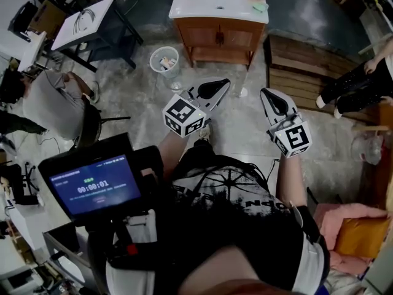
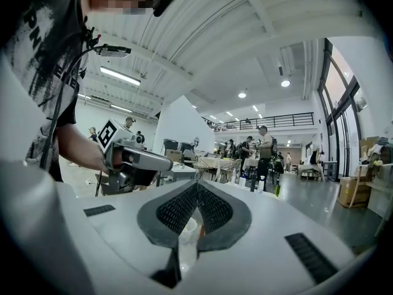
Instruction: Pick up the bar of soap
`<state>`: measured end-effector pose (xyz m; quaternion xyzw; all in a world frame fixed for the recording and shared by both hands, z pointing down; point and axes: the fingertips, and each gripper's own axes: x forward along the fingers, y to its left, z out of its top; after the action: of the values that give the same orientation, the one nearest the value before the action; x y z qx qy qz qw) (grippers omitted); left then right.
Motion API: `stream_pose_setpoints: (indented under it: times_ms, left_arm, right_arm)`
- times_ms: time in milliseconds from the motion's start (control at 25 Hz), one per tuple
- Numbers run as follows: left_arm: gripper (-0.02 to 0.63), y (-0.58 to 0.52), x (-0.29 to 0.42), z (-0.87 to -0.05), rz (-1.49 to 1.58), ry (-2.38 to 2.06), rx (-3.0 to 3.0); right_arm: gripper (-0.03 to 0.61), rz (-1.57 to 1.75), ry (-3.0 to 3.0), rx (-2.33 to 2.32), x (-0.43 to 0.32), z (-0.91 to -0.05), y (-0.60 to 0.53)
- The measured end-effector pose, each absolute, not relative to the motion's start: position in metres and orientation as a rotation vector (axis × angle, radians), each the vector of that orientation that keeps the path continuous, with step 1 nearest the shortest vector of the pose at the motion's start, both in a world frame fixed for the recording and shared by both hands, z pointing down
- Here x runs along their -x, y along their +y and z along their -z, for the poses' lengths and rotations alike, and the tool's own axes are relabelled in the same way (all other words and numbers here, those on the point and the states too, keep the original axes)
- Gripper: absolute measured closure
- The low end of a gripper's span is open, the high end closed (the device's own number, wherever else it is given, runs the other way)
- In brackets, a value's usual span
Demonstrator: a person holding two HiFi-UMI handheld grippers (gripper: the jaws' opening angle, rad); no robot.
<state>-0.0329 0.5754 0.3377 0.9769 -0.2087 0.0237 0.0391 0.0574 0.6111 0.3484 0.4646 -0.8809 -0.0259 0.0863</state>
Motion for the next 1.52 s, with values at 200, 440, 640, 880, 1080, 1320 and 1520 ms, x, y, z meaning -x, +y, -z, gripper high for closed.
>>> stream_pose_setpoints:
  times_ms: [200,440,640,880,1080,1320,1520]
  left_arm:
    - [0.604,0.547,0.028,-0.340,-0.077,-0.619,-2.993]
    - [0.604,0.481,0.035,-0.345,-0.096,-0.575,-2.980]
    - [0.604,0.480,0.027,-0.342,-0.098,-0.521,-3.000]
    - [0.604,0.477,0.021,-0.341,-0.107,-0.444,-3.044]
    - [0.604,0.409,0.027,-0.342,-0.100,-0.382,-3.032]
    - [0.604,0.371,0.034,-0.345,-0.090,-0.308,-3.041]
    - [0.604,0.347,0.038,-0.348,-0.078,-0.249,-3.047]
  right_arm:
    - [0.563,0.081,-2.613,-1.360,-0.058,-0.353,0.585]
    - [0.563,0.056,-2.588,-1.403,-0.053,-0.355,0.518]
    - [0.563,0.056,-2.557,-1.469,-0.063,-0.351,0.520]
    - [0.563,0.075,-2.536,-1.531,-0.063,-0.353,0.518]
    - [0.563,0.059,-2.494,-1.558,-0.054,-0.350,0.451]
    - [0.563,0.049,-2.446,-1.616,-0.044,-0.352,0.412]
    - [0.563,0.060,-2.434,-1.639,-0.037,-0.358,0.389]
